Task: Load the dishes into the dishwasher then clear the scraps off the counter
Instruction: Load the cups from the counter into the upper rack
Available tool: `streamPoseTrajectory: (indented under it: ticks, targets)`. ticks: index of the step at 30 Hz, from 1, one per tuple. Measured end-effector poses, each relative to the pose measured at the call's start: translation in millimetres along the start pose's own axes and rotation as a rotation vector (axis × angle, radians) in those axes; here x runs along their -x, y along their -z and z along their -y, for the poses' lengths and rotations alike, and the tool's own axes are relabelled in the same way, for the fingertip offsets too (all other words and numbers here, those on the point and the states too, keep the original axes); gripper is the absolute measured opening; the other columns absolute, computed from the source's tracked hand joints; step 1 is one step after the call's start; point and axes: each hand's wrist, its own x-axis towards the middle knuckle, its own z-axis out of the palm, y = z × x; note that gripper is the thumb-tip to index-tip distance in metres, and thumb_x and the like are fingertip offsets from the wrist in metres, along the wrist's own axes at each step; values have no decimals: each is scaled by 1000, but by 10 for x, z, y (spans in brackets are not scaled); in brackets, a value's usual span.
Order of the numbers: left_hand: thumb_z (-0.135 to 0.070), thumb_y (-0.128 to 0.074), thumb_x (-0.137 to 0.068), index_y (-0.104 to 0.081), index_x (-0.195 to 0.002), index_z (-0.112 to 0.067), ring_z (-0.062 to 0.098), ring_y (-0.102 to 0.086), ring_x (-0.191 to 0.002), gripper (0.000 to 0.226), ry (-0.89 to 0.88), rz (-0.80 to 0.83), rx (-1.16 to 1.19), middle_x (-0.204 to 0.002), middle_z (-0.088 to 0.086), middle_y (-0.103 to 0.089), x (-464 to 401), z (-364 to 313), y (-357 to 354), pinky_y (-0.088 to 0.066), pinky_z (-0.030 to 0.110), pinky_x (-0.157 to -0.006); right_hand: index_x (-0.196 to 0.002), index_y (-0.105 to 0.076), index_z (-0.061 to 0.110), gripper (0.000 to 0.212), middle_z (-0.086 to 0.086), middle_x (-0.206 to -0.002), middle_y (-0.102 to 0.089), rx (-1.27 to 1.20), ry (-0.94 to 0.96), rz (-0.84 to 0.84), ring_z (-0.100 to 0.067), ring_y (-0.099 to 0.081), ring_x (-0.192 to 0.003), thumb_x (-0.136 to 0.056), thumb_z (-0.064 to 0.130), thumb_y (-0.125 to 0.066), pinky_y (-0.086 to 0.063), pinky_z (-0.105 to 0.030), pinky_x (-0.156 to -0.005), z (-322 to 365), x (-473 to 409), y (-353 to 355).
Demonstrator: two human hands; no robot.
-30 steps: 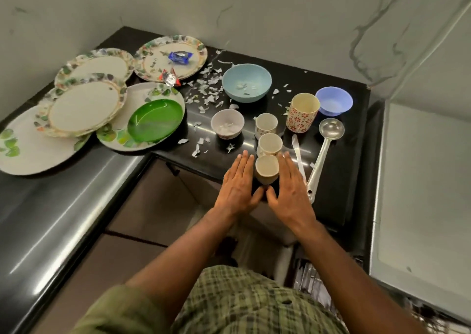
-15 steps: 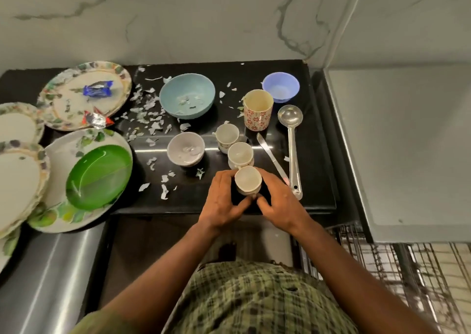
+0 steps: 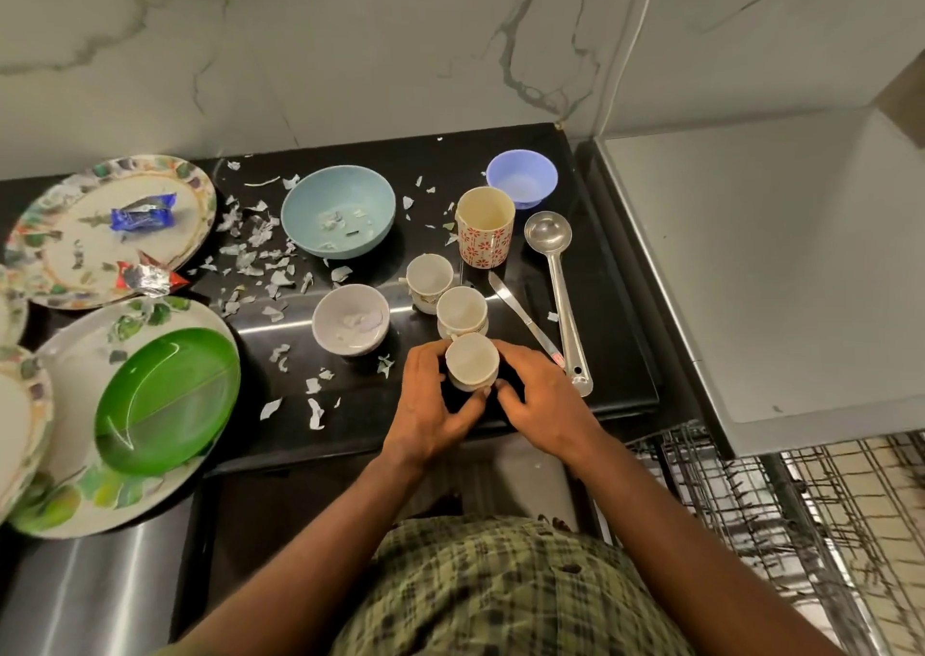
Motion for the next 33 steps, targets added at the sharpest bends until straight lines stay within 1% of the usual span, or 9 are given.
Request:
streamPoseTrajectory:
  ticks: [4,9,13,15,17,19,24,29,33]
  targets:
    - [-35,-86,-80,-47,-140,-16,19,-55,-124,74,9,-29,30,-134,-1,-51,5,7,34,-53,43,-97,-153,-46,31,55,11,-147,-58,46,12,8,-7,-48,-135,-100,23,-60,-41,-31,-115,25,-64,23]
    - [-26,-82,-78,-40,-144,-15,20,-52,-127,79,23,-68,40,-137,2,-47,19,-4,64,-51,44,-102,-154,-45,35,56,11,-143,-61,70,19,44,-6,-49,-131,-101,25,-59,-42,-28,-110,86,-145,30]
    - [-21,-76,-80,-36,-147,-17,20,-49,-132,79,30,-82,35,-141,5,-43,22,-19,119,-48,45,-108,-155,-45,35,56,10,-142,-61,78,29,58,-6,-49,-129,-102,23,-59,-36,-21,-107,138,-183,25]
    - [-20,-74,-80,-34,-148,-15,22,-46,-134,79,38,-102,26,-144,7,-41,17,-30,130,-45,48,-111,-154,-47,33,54,11,-142,-62,68,26,68,-5,-49,-131,-102,23,-59,-39,-23,-109,147,-190,34]
    - [-18,-73,-80,-34,-148,-12,24,-45,-136,78,45,-121,25,-145,8,-41,1,-12,159,-42,50,-114,-153,-49,32,52,11,-142,-62,55,21,70,-3,-49,-131,-103,24,-59,-42,-28,-112,151,-204,18]
    - [-18,-73,-80,-34,-148,-13,25,-44,-138,78,57,-105,32,-146,7,-40,-18,17,197,-41,50,-115,-153,-50,30,51,11,-141,-63,46,5,56,-4,-50,-131,-102,24,-59,-43,-31,-113,151,-207,10]
    - [-26,-75,-80,-33,-149,-8,25,-45,-137,82,46,-28,27,-147,6,-38,-58,124,281,-44,49,-112,-150,-55,27,48,11,-139,-65,13,-22,-6,-3,-52,-130,-102,23,-61,-44,-30,-113,161,-183,-43]
    - [-25,-82,-80,-34,-149,-12,23,-46,-137,85,70,-26,31,-146,3,-40,-72,103,289,-46,47,-111,-140,-64,26,39,12,-128,-71,-49,-7,-35,0,-61,-121,-102,20,-61,-52,-30,-107,183,-264,26]
    - [-27,-86,-81,-39,-147,-15,19,-51,-135,82,92,-34,51,-142,0,-48,-99,68,303,-46,44,-111,-132,-70,24,32,12,-123,-73,-109,-2,-45,3,-64,-115,-101,19,-63,-55,-27,-102,217,-330,71]
